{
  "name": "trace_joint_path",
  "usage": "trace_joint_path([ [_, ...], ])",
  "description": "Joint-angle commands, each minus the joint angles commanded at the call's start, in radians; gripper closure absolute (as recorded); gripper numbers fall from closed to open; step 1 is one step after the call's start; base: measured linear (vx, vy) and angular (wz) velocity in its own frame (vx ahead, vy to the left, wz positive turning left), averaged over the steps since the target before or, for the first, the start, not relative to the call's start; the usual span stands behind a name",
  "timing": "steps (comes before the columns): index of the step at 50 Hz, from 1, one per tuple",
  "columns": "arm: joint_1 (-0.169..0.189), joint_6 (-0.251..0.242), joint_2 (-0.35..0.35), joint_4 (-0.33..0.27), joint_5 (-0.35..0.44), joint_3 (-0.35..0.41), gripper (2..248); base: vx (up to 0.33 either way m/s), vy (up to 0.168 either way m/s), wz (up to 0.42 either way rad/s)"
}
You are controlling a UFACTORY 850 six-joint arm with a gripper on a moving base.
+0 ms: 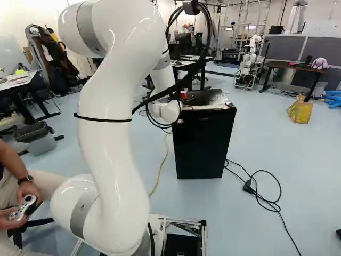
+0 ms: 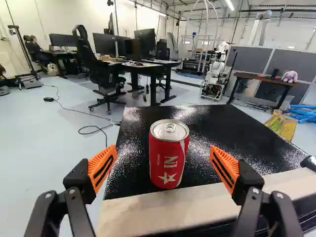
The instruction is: Grab a drink from the fridge
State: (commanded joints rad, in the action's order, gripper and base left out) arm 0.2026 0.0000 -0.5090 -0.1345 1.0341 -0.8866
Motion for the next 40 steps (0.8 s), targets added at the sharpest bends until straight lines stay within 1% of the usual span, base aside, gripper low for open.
trace_joint_path([
  [40, -0.002, 0.000, -0.020, 0.000, 0.000, -0.026, 3, 0.000, 0.000, 0.000],
])
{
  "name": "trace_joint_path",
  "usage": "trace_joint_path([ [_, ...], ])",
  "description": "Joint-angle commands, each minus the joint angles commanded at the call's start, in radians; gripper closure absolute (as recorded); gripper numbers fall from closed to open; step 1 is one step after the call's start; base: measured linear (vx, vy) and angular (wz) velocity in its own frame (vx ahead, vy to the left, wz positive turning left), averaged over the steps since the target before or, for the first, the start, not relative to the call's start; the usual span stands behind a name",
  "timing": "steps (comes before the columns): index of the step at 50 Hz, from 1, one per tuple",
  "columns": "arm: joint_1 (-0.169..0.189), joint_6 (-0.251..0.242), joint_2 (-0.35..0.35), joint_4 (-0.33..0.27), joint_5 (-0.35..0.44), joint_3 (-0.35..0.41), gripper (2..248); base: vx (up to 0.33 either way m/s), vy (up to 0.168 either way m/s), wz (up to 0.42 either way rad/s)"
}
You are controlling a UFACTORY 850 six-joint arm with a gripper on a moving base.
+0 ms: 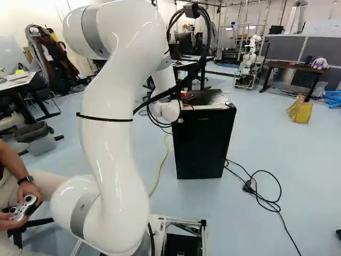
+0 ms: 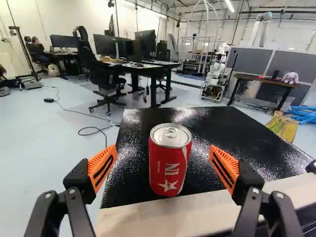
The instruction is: Grab a drink from the fridge
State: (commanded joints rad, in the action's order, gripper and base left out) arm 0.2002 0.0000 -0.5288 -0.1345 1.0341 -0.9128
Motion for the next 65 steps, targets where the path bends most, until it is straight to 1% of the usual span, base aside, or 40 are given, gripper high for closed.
trace_joint_path([
  [16, -0.001, 0.000, -0.008, 0.000, 0.000, -0.011, 3, 0.000, 0.000, 0.000],
  [17, -0.001, 0.000, -0.008, 0.000, 0.000, -0.011, 8, 0.000, 0.000, 0.000],
  [21, -0.001, 0.000, -0.008, 0.000, 0.000, -0.011, 8, 0.000, 0.000, 0.000],
  [22, -0.001, 0.000, -0.008, 0.000, 0.000, -0.011, 44, 0.000, 0.000, 0.000],
  [26, -0.001, 0.000, -0.008, 0.000, 0.000, -0.011, 44, 0.000, 0.000, 0.000],
  [27, -0.001, 0.000, -0.008, 0.000, 0.000, -0.011, 81, 0.000, 0.000, 0.000],
  [31, -0.001, 0.000, -0.008, 0.000, 0.000, -0.011, 81, 0.000, 0.000, 0.000],
  [32, -0.001, 0.000, -0.008, 0.000, 0.000, -0.011, 119, 0.000, 0.000, 0.000],
  [37, -0.001, 0.000, -0.008, 0.000, 0.000, -0.011, 119, 0.000, 0.000, 0.000],
  [38, -0.001, 0.000, -0.008, 0.000, 0.000, -0.011, 151, 0.000, 0.000, 0.000],
  [65, -0.001, 0.000, 0.000, 0.000, 0.000, -0.010, 152, 0.000, 0.000, 0.000],
])
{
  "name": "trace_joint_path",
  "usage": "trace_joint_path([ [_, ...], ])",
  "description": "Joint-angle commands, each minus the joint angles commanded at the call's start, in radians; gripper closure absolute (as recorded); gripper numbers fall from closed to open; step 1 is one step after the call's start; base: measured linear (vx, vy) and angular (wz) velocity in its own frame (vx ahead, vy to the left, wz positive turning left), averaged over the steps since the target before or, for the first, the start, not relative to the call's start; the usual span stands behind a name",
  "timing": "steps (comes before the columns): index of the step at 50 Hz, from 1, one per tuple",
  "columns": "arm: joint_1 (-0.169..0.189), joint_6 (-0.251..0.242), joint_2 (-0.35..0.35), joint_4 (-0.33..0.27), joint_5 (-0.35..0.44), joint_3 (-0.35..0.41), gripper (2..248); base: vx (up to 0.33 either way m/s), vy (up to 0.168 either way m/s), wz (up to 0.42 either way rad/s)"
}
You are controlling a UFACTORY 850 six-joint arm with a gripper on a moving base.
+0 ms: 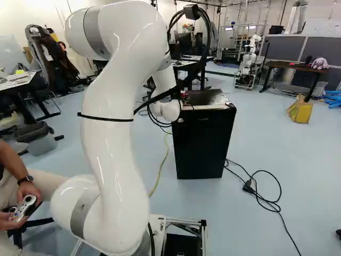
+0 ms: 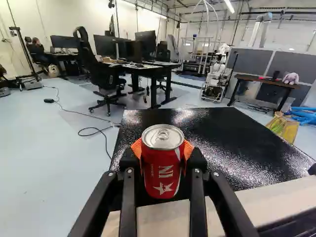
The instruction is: Grab a drink from the fridge
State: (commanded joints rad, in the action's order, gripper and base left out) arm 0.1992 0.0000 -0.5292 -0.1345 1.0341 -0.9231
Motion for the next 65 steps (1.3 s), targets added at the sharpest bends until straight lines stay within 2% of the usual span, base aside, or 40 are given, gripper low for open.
trace_joint_path([
  [25, 0.000, 0.000, 0.047, 0.000, 0.000, 0.002, 152, 0.000, 0.000, 0.000],
  [65, -0.005, 0.000, 0.070, 0.003, -0.004, 0.022, 152, 0.000, 0.000, 0.000],
])
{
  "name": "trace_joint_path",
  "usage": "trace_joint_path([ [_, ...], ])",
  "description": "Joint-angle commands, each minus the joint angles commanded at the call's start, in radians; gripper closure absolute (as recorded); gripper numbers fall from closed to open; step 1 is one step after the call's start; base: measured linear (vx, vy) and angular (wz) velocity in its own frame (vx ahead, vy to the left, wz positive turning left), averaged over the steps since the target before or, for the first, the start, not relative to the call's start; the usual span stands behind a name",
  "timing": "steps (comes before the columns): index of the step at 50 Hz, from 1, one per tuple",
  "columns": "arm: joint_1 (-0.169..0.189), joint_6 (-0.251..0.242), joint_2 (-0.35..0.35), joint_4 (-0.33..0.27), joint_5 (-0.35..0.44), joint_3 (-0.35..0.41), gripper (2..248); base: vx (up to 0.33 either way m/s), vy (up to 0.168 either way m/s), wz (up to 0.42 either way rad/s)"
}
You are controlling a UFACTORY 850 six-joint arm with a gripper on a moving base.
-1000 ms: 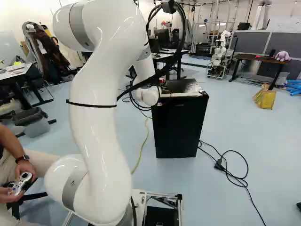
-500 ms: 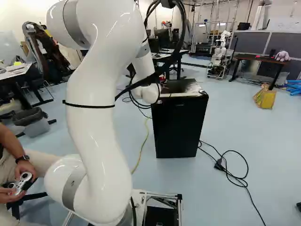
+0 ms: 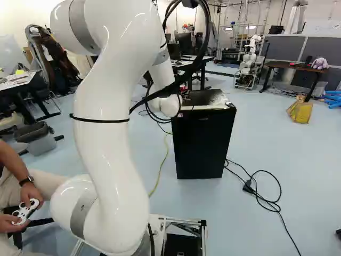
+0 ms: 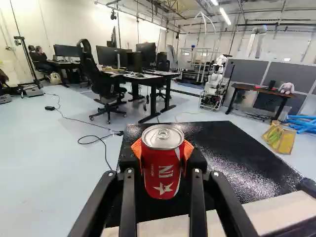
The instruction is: Grab a drink from the fridge
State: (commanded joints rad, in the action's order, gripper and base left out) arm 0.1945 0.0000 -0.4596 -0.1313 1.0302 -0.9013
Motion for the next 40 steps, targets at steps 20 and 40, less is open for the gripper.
trace_joint_path([
  [20, -0.015, 0.000, 0.058, 0.010, -0.012, 0.064, 152, 0.000, 0.000, 0.000],
  [40, -0.042, 0.000, 0.159, 0.028, -0.034, 0.175, 152, 0.000, 0.000, 0.000],
])
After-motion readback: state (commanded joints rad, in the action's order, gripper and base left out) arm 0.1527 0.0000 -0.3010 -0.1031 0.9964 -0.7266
